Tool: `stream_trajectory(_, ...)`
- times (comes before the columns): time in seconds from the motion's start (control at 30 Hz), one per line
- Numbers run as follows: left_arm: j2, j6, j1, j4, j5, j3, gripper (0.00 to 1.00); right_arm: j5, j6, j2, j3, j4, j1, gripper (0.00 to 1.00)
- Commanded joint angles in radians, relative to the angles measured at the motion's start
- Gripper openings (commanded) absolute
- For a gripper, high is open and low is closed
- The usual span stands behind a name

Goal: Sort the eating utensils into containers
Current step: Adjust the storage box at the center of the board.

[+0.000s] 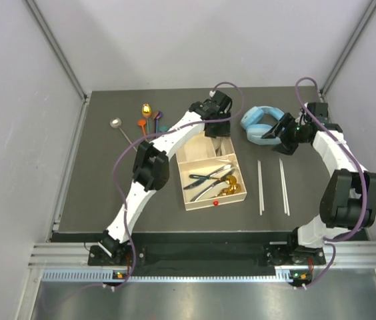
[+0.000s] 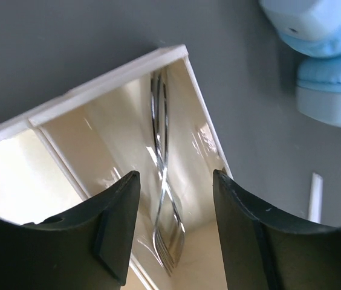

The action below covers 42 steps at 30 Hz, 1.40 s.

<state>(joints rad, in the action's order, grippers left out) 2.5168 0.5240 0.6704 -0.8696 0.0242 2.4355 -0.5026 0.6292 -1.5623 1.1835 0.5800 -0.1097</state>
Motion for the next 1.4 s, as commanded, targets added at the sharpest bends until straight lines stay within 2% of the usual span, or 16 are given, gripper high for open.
stream_trajectory(0.0,0.05,-0.05,-0.011,-0.118,0.226,0.036,0.58,-0.027,-0.006,0.059,-0.03,-0.052,-0.013,0.67)
stream_trajectory(0.5,0.117,-0.065,0.015,-0.089,0.155,0.033,0.59,-0.027,-0.014,0.099,-0.087,-0.063,-0.027,0.67)
stream_trajectory(0.83,0.129,-0.047,0.015,-0.146,0.192,-0.027,0.52,-0.022,-0.013,0.111,-0.097,-0.069,-0.036,0.67)
stream_trajectory(1.17,0.122,-0.036,0.017,-0.2,0.241,-0.099,0.52,-0.039,-0.008,0.09,-0.094,-0.074,-0.048,0.67)
stream_trajectory(1.37,0.135,-0.013,0.017,-0.295,0.292,-0.112,0.51,-0.05,-0.003,0.079,-0.085,-0.075,-0.048,0.67)
